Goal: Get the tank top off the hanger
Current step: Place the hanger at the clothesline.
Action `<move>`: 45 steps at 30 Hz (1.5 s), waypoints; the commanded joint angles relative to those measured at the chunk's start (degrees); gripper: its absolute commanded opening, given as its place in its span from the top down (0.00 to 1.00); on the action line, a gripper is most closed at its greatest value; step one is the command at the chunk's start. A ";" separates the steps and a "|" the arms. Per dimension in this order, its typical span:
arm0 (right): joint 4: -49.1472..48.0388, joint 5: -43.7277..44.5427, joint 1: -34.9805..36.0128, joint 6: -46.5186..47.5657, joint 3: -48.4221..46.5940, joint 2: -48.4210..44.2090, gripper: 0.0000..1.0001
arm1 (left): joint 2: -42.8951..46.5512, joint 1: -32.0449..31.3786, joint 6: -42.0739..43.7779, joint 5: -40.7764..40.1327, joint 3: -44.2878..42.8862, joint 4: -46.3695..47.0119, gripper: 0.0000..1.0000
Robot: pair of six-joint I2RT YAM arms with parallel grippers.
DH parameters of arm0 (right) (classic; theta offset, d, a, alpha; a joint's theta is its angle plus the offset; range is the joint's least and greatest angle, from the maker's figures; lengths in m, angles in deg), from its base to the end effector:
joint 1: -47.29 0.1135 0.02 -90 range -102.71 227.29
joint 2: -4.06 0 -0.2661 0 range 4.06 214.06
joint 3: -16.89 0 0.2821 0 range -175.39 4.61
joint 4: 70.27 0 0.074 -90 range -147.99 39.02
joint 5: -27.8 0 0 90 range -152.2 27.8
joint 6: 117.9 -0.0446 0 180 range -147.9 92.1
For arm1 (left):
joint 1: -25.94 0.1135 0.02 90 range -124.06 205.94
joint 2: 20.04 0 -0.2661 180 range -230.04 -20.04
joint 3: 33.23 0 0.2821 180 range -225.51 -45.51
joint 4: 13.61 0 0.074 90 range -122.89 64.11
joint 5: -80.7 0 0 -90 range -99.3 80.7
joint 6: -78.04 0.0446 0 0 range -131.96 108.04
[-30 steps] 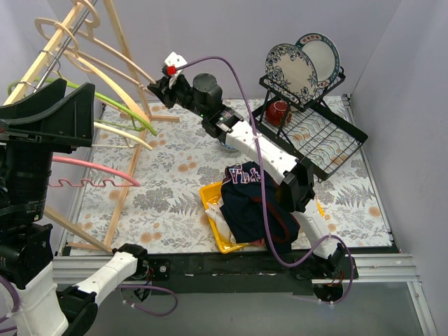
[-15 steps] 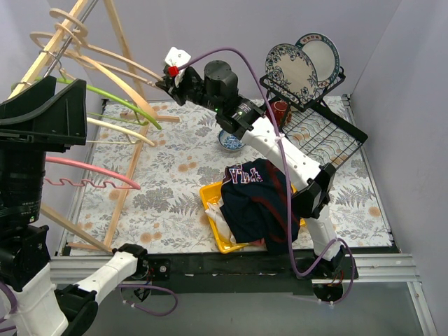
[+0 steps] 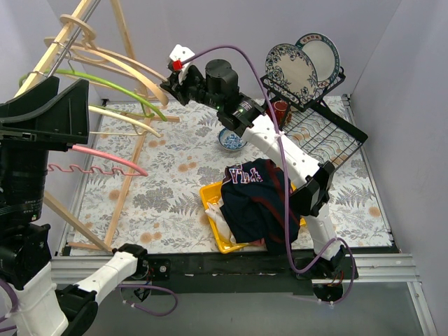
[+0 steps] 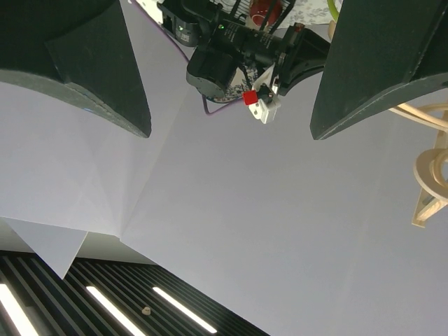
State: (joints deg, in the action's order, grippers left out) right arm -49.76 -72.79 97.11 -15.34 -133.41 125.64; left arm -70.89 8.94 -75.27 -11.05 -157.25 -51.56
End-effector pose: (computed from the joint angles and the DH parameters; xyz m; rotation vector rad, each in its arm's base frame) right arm 0.3314 0.4052 0.4926 -0.8870 1.1645 0.6647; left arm 0.0296 -0.0076 0.6583 -0.4335 0.9364 -1.2717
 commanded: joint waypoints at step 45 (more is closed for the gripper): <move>-17.89 -2.42 -0.43 -12.73 -4.19 7.71 0.99 | -1.27 0.03 0.11 0.09 1.35 0.27 0.02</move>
State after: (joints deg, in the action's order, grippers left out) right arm -62.35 -75.85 95.30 -28.15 -134.70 133.07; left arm -71.03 8.94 -75.89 -11.01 -155.17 -51.14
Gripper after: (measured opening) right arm 0.118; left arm 0.982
